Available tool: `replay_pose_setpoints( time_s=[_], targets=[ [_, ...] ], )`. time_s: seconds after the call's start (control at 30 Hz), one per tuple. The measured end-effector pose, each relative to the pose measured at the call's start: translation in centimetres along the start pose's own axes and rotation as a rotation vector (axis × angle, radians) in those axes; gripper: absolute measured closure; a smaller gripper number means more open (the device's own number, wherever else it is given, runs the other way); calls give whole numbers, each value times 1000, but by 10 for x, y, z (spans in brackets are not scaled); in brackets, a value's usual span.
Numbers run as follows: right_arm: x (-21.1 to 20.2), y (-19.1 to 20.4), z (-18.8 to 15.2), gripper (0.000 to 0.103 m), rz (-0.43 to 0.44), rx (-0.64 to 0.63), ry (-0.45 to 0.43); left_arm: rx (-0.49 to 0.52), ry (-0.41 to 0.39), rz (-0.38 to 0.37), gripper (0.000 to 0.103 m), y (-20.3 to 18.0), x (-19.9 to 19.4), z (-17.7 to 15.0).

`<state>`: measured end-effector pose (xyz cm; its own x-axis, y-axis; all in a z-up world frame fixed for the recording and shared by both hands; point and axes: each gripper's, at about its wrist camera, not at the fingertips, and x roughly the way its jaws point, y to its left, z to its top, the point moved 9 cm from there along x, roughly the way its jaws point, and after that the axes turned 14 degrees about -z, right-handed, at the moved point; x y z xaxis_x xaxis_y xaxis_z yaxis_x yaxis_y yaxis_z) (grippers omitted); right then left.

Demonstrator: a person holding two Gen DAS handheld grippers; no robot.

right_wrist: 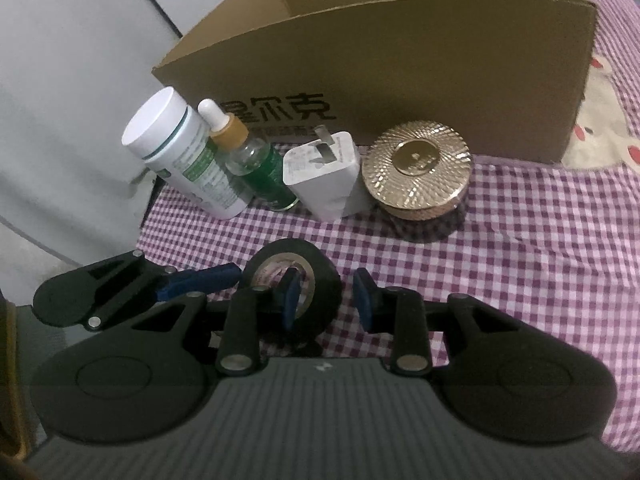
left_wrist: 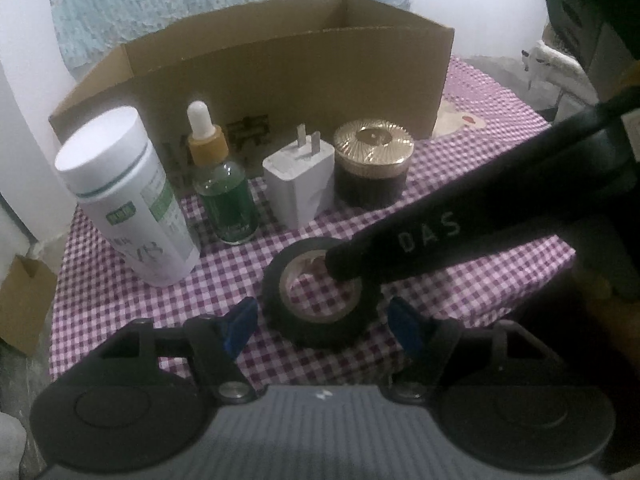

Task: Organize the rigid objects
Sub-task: 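Lift the black tape roll with the right gripper and carry it over the box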

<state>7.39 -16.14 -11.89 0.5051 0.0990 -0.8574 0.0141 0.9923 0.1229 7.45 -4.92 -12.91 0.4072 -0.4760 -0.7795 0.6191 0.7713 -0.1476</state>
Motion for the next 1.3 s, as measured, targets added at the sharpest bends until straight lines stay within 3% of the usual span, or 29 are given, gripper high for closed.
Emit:
replay_pose_setpoints(
  time_s=[0.2, 0.33, 0.43, 0.73, 1.0, 1.3],
  targets=[
    [12, 12, 3, 74, -23, -62, -25, -10, -10, -5, 30, 3, 4, 1],
    [14, 14, 5, 76, -32, -83, -33, -18, -23, -12, 36, 4, 4, 2],
    [14, 14, 5, 84, -32, -80, -35, -20, -30, -5, 37, 6, 6, 3],
    [10, 11, 3, 85, -30, -56, -39, -9, -48, -6, 37, -2, -4, 6],
    [-32, 10, 10, 86, -32, -41, -120, 43, -124, 16, 37, -18, -39, 23],
    [-101, 5, 50, 86, -5, -34, -275, 128, -235, 56, 37, -33, -87, 78]
  ],
)
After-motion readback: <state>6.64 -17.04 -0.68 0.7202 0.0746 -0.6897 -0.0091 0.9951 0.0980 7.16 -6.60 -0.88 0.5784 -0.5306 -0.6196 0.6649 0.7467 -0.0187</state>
